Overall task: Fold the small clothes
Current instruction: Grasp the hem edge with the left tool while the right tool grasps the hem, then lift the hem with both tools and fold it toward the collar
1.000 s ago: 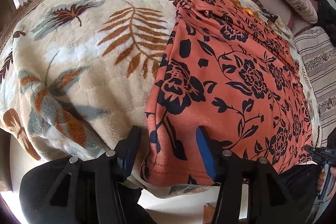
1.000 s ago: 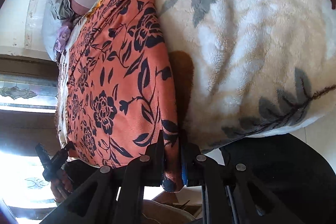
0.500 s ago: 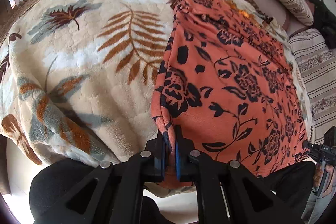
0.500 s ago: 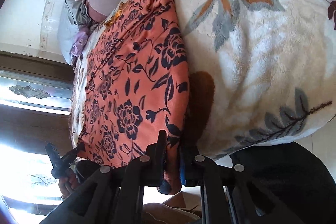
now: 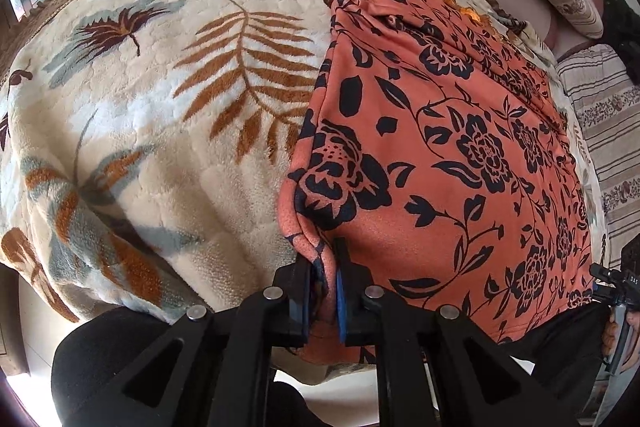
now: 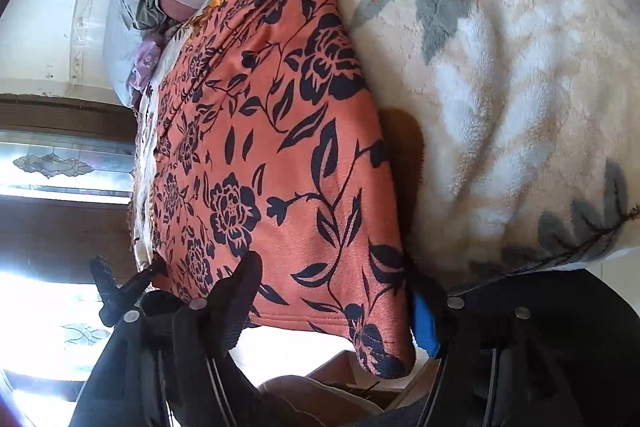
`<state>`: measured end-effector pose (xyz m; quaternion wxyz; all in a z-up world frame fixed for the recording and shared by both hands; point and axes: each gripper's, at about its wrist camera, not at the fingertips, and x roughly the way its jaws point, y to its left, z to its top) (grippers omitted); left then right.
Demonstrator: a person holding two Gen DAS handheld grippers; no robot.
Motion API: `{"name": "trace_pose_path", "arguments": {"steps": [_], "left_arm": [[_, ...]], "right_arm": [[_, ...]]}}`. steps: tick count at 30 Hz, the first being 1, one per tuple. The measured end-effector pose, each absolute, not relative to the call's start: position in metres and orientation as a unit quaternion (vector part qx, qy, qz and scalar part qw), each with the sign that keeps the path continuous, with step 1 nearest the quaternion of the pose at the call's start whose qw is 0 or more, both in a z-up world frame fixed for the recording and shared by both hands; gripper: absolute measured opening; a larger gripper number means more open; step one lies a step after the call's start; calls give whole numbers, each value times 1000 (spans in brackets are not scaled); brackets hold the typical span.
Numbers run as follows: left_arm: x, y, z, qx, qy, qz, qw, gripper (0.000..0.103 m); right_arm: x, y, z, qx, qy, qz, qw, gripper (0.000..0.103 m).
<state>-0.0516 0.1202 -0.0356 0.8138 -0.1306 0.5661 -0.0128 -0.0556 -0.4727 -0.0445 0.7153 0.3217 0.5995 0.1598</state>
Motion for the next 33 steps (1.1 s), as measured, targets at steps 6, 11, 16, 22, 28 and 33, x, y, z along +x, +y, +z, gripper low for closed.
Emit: {"name": "trace_pose_path", "arguments": {"steps": [6,11,16,22,28,33], "left_arm": [[-52,119,-35,-125,566,-12,815,10],[-52,119,-32,-130,568,-18,812,8],[-49,123,5,-149,531,-50,833,7],[-9,123,85,-173,453,-100,869,7],[113,135,149,-213,375,-109,896,7],[251,131,66,-192,444,-42,874,13]], "right_arm": [[-57,-475,-48,315,611,147,712,35],[-58,-477,-48,307,617,147,709,15],[-55,-482,-21,331,586,174,719,8],[-15,-499,52,390,491,225,746,7],[99,-525,133,410,370,232,801,7],[244,-515,70,421,395,183,796,12]]}}
